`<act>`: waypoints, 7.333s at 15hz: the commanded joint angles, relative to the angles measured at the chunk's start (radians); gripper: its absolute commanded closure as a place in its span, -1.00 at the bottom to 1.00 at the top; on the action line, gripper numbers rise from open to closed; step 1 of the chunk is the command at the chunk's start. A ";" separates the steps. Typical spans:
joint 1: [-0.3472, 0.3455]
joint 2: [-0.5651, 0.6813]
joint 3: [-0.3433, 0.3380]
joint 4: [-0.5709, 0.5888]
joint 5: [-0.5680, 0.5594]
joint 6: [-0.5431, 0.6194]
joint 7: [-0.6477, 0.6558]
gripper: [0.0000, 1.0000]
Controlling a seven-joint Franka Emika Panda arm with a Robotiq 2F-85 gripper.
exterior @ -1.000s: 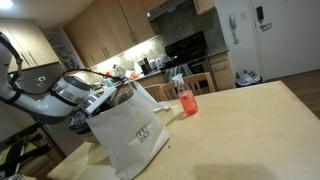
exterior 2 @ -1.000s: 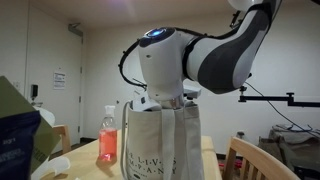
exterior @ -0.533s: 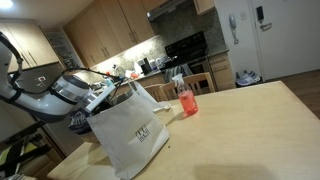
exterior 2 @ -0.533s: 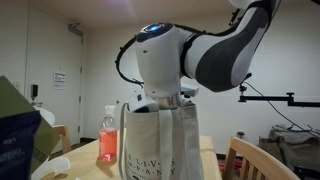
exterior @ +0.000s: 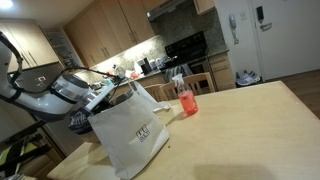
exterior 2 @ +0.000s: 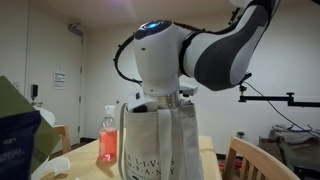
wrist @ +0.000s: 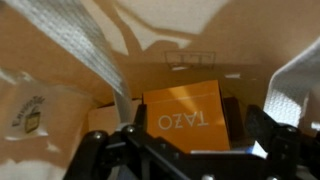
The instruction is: Move the bag slightly forward, take out the TAZO box, and put it on the table
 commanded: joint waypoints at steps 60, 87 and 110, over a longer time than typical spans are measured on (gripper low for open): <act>0.083 -0.253 0.070 -0.068 -0.216 -0.267 0.105 0.98; 0.064 -0.657 0.038 -0.412 -0.172 -0.594 0.142 0.98; -0.132 -0.070 -0.095 -0.299 -0.437 0.186 0.763 0.93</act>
